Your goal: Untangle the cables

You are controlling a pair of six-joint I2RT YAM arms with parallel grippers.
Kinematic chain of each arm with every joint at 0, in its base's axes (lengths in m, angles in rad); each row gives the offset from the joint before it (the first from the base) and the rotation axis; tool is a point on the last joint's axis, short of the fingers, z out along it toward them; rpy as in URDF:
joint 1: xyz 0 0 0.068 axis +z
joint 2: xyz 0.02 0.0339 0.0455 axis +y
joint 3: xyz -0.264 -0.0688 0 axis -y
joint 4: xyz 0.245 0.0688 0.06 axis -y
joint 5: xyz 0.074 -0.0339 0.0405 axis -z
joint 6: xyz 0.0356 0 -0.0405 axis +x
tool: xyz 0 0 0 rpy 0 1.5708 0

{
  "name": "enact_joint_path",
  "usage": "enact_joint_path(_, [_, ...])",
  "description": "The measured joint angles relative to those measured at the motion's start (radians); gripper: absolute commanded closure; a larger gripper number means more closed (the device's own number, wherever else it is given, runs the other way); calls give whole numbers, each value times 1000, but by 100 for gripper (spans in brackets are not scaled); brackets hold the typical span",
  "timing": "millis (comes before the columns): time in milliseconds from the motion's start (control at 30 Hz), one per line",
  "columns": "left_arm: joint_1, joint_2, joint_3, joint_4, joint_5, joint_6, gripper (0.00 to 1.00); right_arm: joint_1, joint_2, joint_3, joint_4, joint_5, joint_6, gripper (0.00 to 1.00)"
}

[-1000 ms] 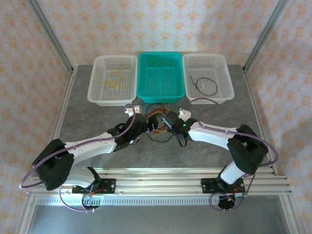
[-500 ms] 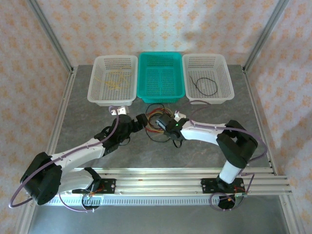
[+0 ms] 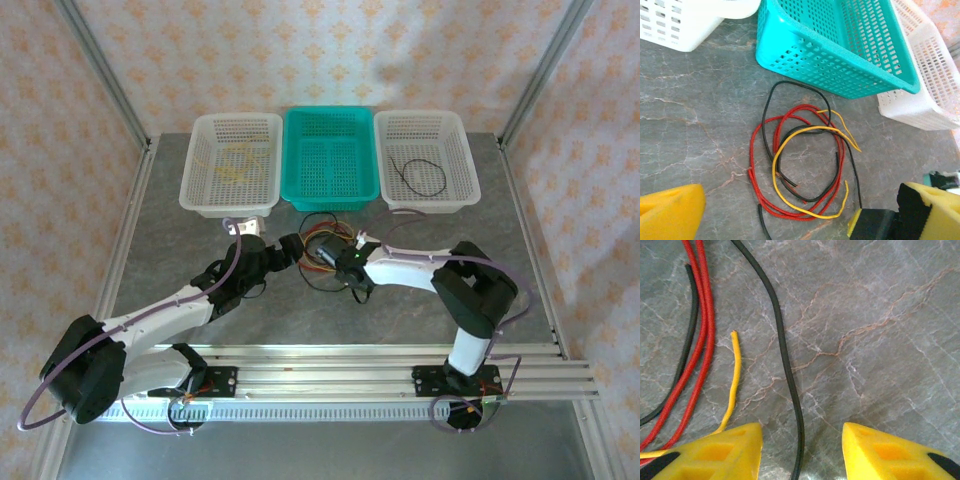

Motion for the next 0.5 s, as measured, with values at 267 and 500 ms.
enact_joint_path(267, [0, 0, 3, -1, 8, 26, 0, 0, 8, 7, -12, 0, 0, 60])
enact_joint_path(500, [0, -6, 10, 0, 14, 53, 1, 2, 18, 17, -37, 8, 4, 69])
